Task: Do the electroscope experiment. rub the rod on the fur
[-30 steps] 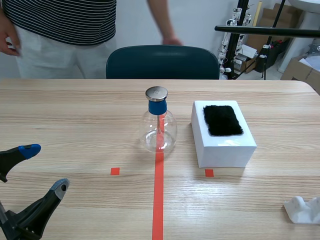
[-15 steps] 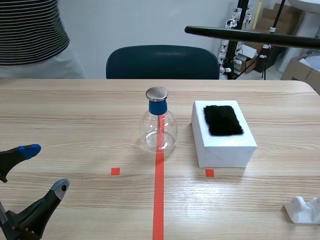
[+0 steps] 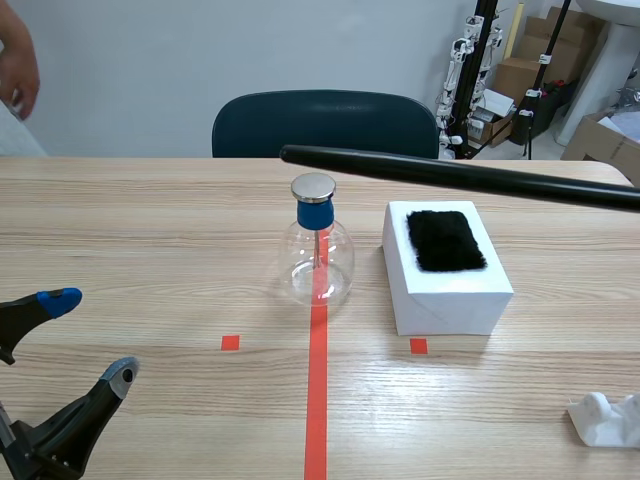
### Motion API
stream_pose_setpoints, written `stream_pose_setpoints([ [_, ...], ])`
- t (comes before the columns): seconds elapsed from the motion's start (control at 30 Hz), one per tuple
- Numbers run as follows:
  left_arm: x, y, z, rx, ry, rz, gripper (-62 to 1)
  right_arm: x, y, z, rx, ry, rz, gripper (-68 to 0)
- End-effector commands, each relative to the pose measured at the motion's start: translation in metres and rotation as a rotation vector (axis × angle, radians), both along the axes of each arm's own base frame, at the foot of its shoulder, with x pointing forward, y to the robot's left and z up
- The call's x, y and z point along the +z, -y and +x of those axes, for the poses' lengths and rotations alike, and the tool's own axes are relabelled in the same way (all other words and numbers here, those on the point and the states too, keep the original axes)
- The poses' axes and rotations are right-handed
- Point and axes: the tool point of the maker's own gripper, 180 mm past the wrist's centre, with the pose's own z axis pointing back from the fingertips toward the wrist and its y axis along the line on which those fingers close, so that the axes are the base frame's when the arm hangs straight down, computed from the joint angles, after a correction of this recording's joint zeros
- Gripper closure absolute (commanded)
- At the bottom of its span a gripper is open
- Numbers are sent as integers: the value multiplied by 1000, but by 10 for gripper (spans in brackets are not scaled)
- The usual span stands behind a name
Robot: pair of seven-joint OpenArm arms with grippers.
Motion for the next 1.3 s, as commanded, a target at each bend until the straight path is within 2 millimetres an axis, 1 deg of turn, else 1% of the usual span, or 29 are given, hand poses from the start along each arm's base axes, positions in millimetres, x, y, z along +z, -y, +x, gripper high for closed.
stream_pose_setpoints([
  [0.0, 6, -4, 1, 4, 20, -6, -623, 2, -3, -1, 11, 14, -9, 0],
  [0.1, 6, -4, 1, 4, 20, -6, -623, -2, -5, -4, 21, 1, -21, 0],
  [0.3, 6, -4, 1, 4, 21, -6, -623, -3, -9, -5, 28, -6, -6, 0],
  [0.63, 6, -4, 1, 4, 21, -6, -623, -7, -9, -4, 31, -31, -1, 0],
  [1.27, 6, -4, 1, 4, 20, -6, -623, -7, -9, -4, 31, -31, -1, 0],
])
